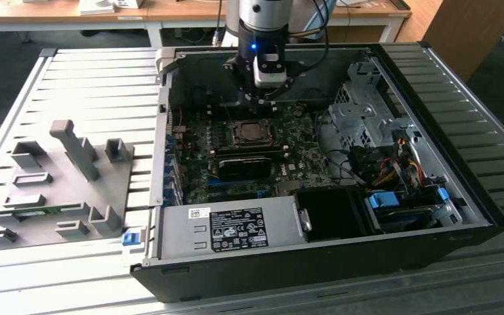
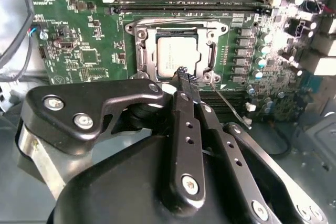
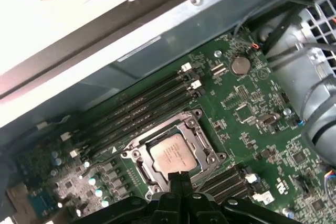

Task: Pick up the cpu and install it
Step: 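Install the first cpu locking lever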

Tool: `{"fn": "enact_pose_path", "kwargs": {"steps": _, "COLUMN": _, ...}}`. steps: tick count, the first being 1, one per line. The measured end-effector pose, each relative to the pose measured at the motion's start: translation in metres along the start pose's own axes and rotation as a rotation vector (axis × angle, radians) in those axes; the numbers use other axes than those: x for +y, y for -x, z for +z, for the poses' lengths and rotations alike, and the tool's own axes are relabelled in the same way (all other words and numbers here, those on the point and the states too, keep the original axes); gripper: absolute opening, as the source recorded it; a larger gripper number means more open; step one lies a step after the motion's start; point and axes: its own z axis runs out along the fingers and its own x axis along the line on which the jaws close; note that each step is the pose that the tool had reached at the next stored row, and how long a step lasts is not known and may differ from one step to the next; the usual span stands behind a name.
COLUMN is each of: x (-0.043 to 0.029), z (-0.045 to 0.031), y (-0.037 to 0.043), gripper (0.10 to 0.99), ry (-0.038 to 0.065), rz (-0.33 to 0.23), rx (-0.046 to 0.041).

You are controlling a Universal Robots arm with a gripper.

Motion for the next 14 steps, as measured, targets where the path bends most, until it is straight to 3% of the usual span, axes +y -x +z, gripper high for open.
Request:
{"fn": "enact_pose_path", "kwargs": {"steps": 7, "x": 0.0, "z": 0.0, "y": 0.0, "gripper": 0.106, "ry": -0.001, "rz": -0.063, "rx": 0.0001}}
{"fn": "enact_pose_path", "kwargs": {"steps": 14, "x": 0.0, "z": 0.0, "y": 0.0, "gripper": 0.106, "ry": -0.001, "rz": -0.09, "rx": 0.0002}}
